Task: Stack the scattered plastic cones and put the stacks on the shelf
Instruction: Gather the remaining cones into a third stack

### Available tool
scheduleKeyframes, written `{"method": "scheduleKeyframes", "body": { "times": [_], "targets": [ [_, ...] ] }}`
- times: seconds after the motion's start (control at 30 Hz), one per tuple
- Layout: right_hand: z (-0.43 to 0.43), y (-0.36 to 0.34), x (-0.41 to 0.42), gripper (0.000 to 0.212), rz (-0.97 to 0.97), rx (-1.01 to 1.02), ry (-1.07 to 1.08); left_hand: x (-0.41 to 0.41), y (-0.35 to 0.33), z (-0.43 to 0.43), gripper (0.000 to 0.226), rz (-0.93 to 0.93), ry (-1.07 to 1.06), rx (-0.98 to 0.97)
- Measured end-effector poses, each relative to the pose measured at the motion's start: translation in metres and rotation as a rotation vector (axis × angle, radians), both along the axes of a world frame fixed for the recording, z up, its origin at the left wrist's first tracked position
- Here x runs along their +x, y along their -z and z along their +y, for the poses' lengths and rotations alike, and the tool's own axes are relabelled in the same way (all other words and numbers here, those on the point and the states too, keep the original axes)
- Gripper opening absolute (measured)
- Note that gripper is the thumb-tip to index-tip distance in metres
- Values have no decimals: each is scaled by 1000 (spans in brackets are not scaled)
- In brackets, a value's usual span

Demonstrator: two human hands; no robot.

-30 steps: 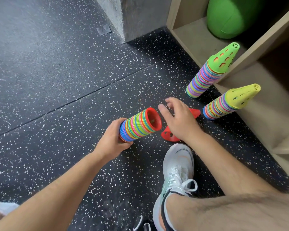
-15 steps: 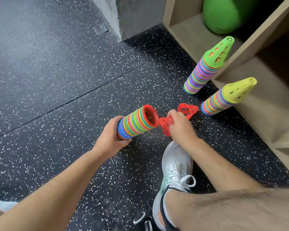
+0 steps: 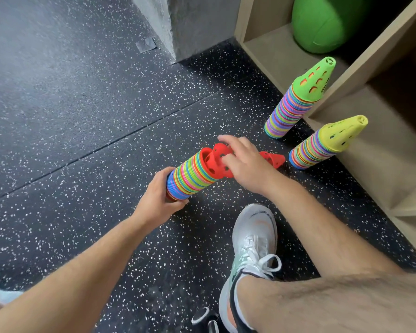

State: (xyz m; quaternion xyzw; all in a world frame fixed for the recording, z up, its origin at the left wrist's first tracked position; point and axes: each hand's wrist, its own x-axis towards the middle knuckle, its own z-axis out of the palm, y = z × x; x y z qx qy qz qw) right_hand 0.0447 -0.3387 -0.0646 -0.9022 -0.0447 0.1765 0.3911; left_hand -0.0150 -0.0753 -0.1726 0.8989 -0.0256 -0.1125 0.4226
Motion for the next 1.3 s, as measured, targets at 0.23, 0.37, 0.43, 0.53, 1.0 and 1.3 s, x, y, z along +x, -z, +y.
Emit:
{"method": "scheduleKeyframes", "body": {
  "times": [0.23, 0.37, 0.43, 0.53, 1.0, 1.3],
  "targets": [
    [-65, 56, -2, 91, 53, -813, -107, -1, -3, 0, 80, 15, 2, -29],
    [-71, 76, 0, 84, -114, -862, -102, -1, -4, -1, 78, 15, 13, -24],
    [-71, 76, 6, 80, -189, -890, -93, 0, -3, -1, 76, 18, 17, -28],
    [-74, 74, 15, 60, -264, -844, -86, 0, -2, -1, 80, 21, 10, -33],
    [-71, 88, 12, 87, -72, -830, -66, 0, -4, -1, 83, 30, -15, -12],
    [-73, 78, 33, 82, -10, -853, -156, 0, -5, 0, 84, 26, -27, -34]
  ]
}}
